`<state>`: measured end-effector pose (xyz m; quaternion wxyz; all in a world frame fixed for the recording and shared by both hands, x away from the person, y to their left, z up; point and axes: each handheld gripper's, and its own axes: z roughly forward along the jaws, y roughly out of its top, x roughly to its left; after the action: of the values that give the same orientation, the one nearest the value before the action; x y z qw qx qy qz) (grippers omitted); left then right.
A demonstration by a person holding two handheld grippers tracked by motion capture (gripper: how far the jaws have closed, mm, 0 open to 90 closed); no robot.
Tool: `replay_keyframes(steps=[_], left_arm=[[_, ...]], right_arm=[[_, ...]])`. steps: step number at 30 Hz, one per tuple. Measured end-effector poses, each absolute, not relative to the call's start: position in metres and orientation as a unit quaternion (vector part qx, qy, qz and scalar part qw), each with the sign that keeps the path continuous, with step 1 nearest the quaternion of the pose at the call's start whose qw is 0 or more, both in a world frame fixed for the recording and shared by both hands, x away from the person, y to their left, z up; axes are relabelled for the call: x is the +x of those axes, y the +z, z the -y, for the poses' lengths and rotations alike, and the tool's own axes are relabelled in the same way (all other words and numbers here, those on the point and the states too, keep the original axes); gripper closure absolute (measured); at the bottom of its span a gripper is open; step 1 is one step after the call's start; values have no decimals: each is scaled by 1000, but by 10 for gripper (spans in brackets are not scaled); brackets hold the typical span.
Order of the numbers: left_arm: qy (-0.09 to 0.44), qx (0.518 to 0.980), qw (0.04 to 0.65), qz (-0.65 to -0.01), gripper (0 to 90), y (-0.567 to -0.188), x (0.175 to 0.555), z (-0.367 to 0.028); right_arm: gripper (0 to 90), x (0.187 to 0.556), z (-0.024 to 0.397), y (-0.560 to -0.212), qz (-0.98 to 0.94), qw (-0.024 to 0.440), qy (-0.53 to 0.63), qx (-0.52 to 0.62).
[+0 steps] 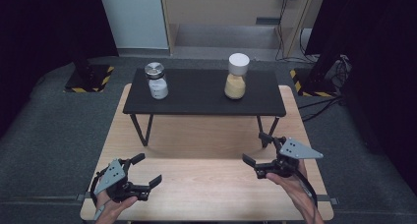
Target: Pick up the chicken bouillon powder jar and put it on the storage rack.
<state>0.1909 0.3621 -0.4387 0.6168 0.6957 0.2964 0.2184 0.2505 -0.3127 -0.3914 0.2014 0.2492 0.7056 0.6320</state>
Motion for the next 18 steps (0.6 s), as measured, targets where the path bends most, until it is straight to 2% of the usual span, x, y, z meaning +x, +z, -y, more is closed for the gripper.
replay_keyframes(steps=[18], left_arm=[[220,693,620,-294,26,-439,193,-363]], right_arm=[[19,226,295,-424,-711,235,601,280]])
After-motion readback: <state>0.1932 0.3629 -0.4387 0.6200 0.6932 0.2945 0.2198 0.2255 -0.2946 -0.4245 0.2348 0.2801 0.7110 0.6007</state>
